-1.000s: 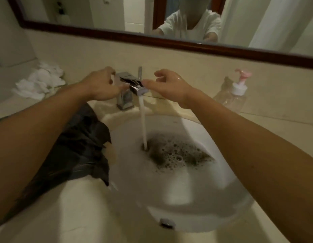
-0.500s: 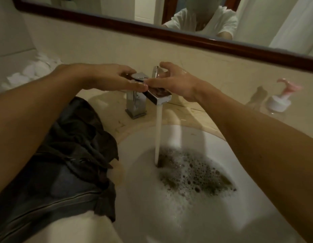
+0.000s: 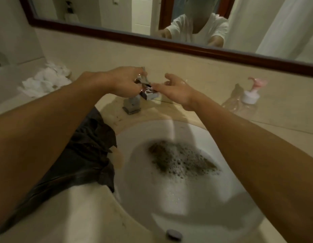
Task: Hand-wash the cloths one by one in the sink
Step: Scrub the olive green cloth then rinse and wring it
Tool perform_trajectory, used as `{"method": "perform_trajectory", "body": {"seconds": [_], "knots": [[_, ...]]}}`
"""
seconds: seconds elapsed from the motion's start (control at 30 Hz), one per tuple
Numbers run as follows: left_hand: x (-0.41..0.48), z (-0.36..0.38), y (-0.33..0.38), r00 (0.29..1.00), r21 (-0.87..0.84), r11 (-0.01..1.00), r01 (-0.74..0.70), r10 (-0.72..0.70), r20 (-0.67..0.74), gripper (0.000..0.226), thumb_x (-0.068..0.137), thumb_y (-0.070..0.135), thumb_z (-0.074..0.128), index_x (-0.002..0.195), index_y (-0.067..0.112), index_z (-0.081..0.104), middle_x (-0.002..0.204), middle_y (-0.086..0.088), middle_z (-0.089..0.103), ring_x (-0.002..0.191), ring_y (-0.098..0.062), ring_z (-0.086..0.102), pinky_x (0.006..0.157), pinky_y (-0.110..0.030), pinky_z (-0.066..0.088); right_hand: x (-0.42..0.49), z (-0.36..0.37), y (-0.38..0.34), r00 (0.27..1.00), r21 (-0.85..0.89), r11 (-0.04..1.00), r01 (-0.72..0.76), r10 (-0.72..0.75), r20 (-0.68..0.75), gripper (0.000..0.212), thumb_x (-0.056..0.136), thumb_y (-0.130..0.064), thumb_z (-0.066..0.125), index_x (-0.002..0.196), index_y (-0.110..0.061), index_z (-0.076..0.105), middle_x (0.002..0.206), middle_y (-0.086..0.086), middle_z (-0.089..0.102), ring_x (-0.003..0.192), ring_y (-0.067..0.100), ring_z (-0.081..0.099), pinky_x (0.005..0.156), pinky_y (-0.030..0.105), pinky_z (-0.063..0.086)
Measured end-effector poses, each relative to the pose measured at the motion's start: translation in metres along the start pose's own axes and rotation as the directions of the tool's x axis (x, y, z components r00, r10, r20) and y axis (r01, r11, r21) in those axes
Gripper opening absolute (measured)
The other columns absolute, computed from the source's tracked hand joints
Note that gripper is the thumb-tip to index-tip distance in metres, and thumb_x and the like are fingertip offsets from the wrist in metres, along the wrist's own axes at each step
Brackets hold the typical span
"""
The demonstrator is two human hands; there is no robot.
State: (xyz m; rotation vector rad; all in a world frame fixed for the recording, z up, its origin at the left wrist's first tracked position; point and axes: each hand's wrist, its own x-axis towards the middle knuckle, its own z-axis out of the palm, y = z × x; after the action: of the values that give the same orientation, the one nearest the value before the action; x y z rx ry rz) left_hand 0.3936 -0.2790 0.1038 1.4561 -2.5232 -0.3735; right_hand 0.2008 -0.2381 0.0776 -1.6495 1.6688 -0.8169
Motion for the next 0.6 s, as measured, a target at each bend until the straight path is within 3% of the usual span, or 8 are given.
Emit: {"method": "perform_trajectory", "body": {"seconds": [0.13,0.23,0.27,0.33,0.43,0.53,0.6], "knots": [[-0.018,0.032,0.051,0.999,0.122,0.992,-0.040,0.041,-0.004,0.050,0.100,0.021,0.055,0.148,0.025,0.044,0.154,-0.005,0.042,0.138,-0.028,0.041,0.111,-0.044,0.035,-0.057,-0.027,0.029,0.998,-0.115,0.992,-0.055,0.050,-0.043,0.077,0.100,-0.048,0.061,0.161,-0.013,0.029,0.160,0.011,0.039,0.138,0.024,0.047,0.099,0.029,0.039],[-0.024,0.070,0.084,0.986,0.379,0.912,-0.159,0.162,0.024,0.052,0.097,0.033,0.056,0.147,0.023,0.044,0.158,-0.005,0.034,0.153,-0.026,0.015,0.121,-0.058,0.010,-0.091,-0.033,0.060,0.994,-0.220,0.970,-0.101,0.087,-0.072,0.059,0.102,-0.041,0.060,0.149,-0.008,0.047,0.145,0.007,0.054,0.123,0.021,0.054,0.101,0.031,0.044],[-0.024,0.085,0.091,0.976,0.425,0.880,-0.211,0.213,0.041,0.050,0.096,0.035,0.056,0.144,0.022,0.047,0.156,-0.005,0.037,0.153,-0.025,0.014,0.120,-0.059,0.005,-0.098,-0.032,0.072,0.992,-0.258,0.959,-0.120,0.109,-0.058,0.051,0.101,-0.037,0.062,0.142,-0.009,0.054,0.137,0.006,0.059,0.118,0.022,0.057,0.102,0.034,0.047],[-0.025,0.118,0.099,0.972,0.383,0.894,-0.233,0.217,0.086,0.046,0.094,0.037,0.058,0.138,0.025,0.054,0.147,-0.003,0.048,0.146,-0.024,0.030,0.121,-0.056,0.011,-0.111,-0.026,0.096,0.987,-0.360,0.922,-0.141,0.158,0.020,0.037,0.097,-0.032,0.065,0.129,-0.012,0.064,0.127,0.005,0.065,0.112,0.024,0.062,0.100,0.041,0.051],[-0.022,0.172,0.093,0.945,0.225,0.950,-0.218,0.147,0.293,0.045,0.093,0.041,0.058,0.137,0.029,0.056,0.140,-0.001,0.054,0.126,-0.026,0.051,0.111,-0.047,0.040,-0.119,-0.004,0.128,0.946,-0.583,0.804,-0.116,0.268,0.181,0.044,0.101,-0.033,0.061,0.142,-0.017,0.059,0.145,0.005,0.055,0.126,0.028,0.056,0.102,0.037,0.047],[-0.019,0.215,0.075,0.850,0.247,0.950,-0.191,0.034,0.525,0.057,0.090,0.059,0.051,0.139,0.029,0.053,0.146,-0.004,0.050,0.128,-0.030,0.050,0.112,-0.048,0.039,-0.115,0.023,0.158,0.868,-0.704,0.707,-0.072,0.392,0.305,0.042,0.103,-0.030,0.052,0.143,-0.021,0.054,0.142,0.003,0.056,0.119,0.029,0.059,0.099,0.041,0.051],[-0.019,0.237,0.060,0.786,0.269,0.956,-0.114,-0.078,0.613,0.082,0.077,0.078,0.050,0.144,0.031,0.047,0.147,-0.005,0.049,0.130,-0.030,0.049,0.115,-0.047,0.035,-0.109,0.032,0.178,0.821,-0.770,0.636,-0.051,0.466,0.330,0.047,0.099,-0.026,0.055,0.146,-0.019,0.050,0.137,0.008,0.059,0.116,0.030,0.062,0.098,0.044,0.054]]}}
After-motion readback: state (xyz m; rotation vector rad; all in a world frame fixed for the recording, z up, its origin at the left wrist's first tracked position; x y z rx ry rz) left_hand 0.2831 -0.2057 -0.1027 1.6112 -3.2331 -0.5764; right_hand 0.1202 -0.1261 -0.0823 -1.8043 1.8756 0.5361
